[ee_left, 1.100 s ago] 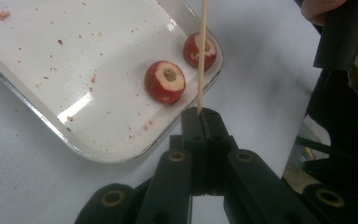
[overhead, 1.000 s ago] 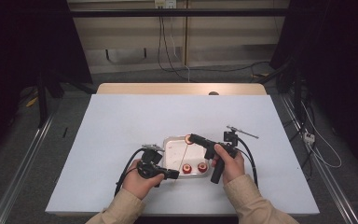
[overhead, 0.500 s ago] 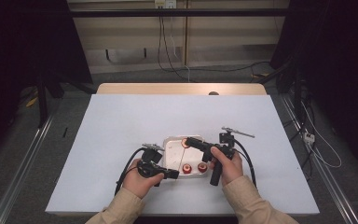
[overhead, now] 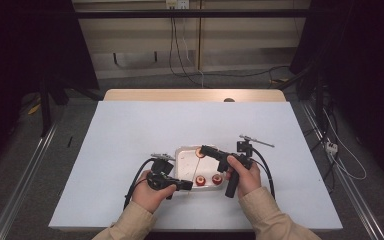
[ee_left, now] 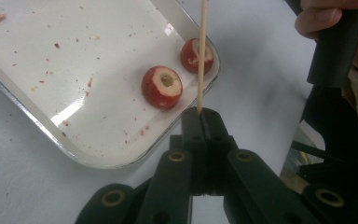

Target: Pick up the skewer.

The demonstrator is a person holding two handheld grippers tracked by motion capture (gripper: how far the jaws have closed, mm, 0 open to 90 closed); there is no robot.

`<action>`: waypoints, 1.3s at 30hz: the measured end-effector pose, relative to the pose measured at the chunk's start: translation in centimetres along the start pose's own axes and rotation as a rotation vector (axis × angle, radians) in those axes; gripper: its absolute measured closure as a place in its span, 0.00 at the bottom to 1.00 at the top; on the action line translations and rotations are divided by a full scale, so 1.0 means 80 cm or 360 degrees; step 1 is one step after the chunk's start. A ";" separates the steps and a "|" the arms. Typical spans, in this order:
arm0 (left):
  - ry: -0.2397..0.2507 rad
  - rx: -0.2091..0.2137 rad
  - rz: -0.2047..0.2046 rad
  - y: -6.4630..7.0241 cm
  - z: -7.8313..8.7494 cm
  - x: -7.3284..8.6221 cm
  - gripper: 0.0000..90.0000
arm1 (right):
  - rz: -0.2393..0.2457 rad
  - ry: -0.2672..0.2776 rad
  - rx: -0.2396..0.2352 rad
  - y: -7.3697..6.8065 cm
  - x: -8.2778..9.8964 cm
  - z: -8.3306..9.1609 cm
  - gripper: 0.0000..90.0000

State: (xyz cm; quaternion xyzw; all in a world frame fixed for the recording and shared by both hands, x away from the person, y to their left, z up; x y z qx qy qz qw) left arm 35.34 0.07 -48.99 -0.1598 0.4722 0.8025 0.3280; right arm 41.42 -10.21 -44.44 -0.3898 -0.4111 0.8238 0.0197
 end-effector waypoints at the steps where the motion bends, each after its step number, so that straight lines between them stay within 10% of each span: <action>1: -0.0013 0.0003 -0.0001 0.000 0.000 0.001 1.00 | 0.0003 -0.0008 0.0000 0.000 0.001 0.000 0.81; 26: 0.0087 -0.0003 0.0027 0.000 -0.002 -0.017 1.00 | 0.0149 0.0026 0.0044 -0.005 0.005 0.001 0.82; 39: 0.0081 0.0000 -0.0055 0.000 -0.007 -0.010 0.94 | 0.0059 0.0104 0.0038 0.004 -0.014 0.008 0.82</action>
Point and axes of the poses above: each handheld gripper's, and its own axes: z roughly backward along the jaws, x roughly out of its underside, y roughly to its right, the point moved 10 cm from there along -z, roughly forward along the jaws, and after that the axes turned 11 degrees about x, right-handed, at the moved point
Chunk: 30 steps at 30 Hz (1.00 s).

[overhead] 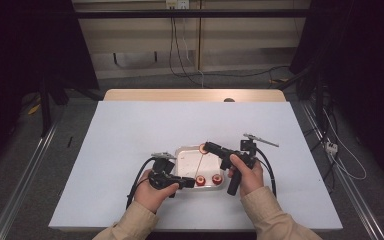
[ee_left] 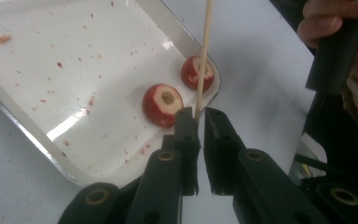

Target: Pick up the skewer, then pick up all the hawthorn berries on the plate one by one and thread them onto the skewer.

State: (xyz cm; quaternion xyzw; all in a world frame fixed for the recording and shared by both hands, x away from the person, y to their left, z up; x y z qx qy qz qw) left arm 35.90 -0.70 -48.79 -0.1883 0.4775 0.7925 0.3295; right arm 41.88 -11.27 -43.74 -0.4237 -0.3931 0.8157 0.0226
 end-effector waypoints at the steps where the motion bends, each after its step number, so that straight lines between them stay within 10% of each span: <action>1: -0.0002 0.0001 -0.0004 0.001 -0.001 0.000 0.96 | -0.0010 -0.0002 0.0003 0.000 0.000 0.001 0.82; 30: 0.0017 -0.0073 0.0051 -0.002 0.002 -0.006 1.00 | 0.0181 0.0098 0.0048 -0.010 -0.001 0.003 0.82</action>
Point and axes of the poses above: each handheld gripper's, and its own axes: z roughly backward along the jaws, x roughly out of its underside, y roughly to its right, the point moved 10 cm from there along -z, roughly forward along the jaws, and after that the axes turned 11 degrees about x, right-handed, at the moved point
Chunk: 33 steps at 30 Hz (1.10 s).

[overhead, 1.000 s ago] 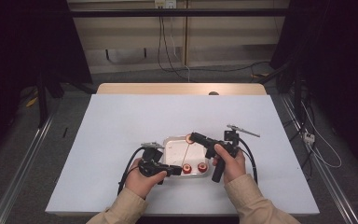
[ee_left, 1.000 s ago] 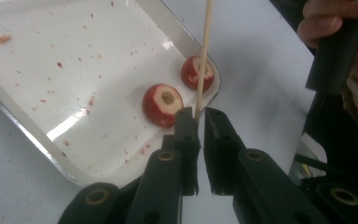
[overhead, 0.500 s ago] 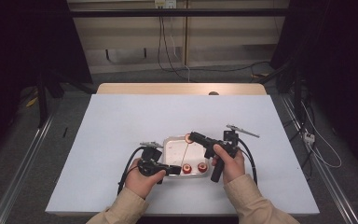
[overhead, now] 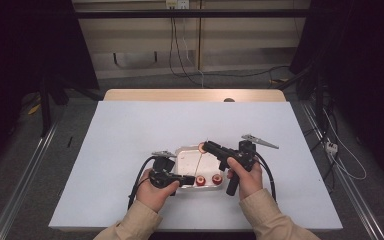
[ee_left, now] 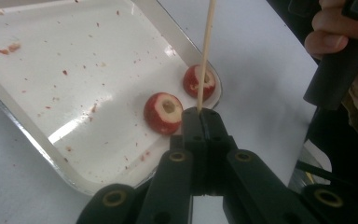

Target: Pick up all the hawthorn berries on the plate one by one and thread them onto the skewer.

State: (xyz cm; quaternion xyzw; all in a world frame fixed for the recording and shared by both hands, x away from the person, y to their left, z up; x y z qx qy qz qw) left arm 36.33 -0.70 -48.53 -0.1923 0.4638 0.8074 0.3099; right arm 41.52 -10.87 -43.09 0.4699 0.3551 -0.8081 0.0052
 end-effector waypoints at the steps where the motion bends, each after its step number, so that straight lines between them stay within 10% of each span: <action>1: -0.0003 0.0009 0.0005 -0.001 -0.001 0.001 1.00 | 0.0002 -0.0007 0.0007 0.001 0.001 -0.001 0.82; 33: -0.0034 0.0042 -0.0082 0.012 -0.003 0.001 1.00 | -0.0062 -0.0085 -0.0006 -0.007 -0.005 -0.012 0.71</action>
Point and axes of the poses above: each handheld gripper's, and its own axes: z roughly backward along the jaws, x roughly out of its underside, y roughly to its right, the point moved 10 cm from there along -z, roughly forward along the jaws, and after that the axes turned 11 degrees about x, right-handed, at the moved point
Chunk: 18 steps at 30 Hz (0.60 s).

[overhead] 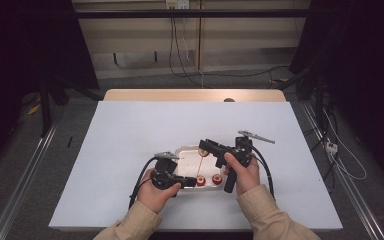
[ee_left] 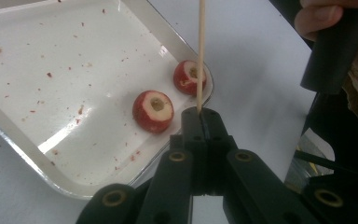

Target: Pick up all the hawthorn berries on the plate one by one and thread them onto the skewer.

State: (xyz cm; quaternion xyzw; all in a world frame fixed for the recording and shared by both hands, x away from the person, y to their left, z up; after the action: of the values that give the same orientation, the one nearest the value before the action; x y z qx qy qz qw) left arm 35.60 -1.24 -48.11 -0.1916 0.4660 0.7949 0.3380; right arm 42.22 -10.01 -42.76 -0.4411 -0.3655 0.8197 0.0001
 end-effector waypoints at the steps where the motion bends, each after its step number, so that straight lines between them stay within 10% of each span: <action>1: 0.0011 -0.0002 0.0002 0.001 -0.001 0.000 1.00 | -0.0004 -0.0009 0.0016 0.001 0.001 -0.001 0.72; 9: 0.0005 -0.0069 0.0013 -0.004 0.001 0.002 1.00 | 0.0037 0.0001 0.0049 0.001 0.008 -0.004 0.81; 17: 0.0031 -0.0035 0.0072 -0.007 -0.002 0.003 1.00 | 0.0143 0.0005 0.0075 0.002 0.013 -0.002 0.81; 18: 0.0100 0.0049 0.0090 -0.002 0.001 -0.005 1.00 | 0.0152 -0.0021 0.0071 0.002 0.016 -0.002 0.81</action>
State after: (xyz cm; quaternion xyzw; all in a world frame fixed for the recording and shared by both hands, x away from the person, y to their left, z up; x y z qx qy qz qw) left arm 35.99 -1.28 -47.96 -0.1980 0.4939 0.7904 0.3034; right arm 41.62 -9.60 -43.85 -0.4525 -0.3256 0.8296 -0.0318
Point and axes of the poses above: each handheld gripper's, and its own axes: z roughly backward along the jaws, x roughly out of its underside, y roughly to its right, the point moved 10 cm from there along -z, roughly forward along the jaws, and after that the axes turned 11 degrees about x, right-handed, at the moved point
